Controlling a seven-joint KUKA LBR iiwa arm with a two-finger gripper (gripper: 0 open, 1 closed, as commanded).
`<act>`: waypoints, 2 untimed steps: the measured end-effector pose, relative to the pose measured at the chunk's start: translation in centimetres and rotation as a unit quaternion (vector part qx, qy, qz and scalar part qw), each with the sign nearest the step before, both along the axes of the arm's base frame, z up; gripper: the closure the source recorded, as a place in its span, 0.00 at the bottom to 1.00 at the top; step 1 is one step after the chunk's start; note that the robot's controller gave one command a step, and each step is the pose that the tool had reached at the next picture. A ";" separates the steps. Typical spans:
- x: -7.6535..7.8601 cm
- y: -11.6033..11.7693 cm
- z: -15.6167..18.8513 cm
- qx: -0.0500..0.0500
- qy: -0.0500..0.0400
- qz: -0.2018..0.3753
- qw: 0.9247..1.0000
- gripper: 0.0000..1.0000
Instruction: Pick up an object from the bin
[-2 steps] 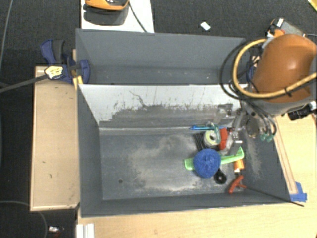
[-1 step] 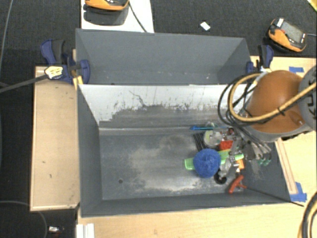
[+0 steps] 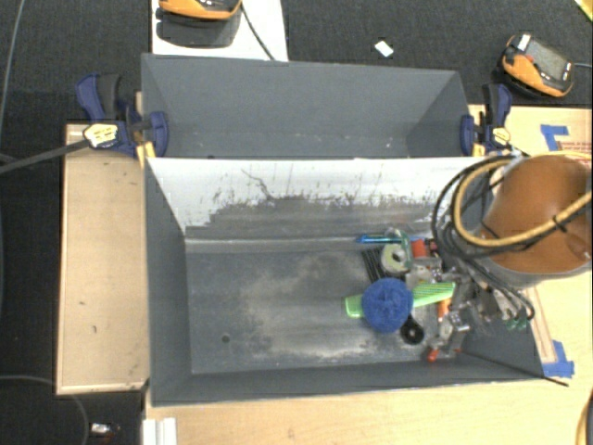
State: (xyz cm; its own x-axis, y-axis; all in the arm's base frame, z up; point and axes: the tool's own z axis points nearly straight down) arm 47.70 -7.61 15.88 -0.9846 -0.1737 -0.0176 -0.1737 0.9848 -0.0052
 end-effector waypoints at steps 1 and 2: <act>0.6 1.2 -4.7 0.002 0.007 -0.044 0.999 0.00; 2.6 1.4 -8.1 -0.003 -0.001 0.129 0.992 0.00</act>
Offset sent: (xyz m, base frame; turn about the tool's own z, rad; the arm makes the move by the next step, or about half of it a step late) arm 0.0263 0.0141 -0.0888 -0.3139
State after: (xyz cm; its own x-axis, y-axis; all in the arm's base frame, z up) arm 50.27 -6.26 7.77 -0.9073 -0.4201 -0.0184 -0.4199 0.9075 -0.0116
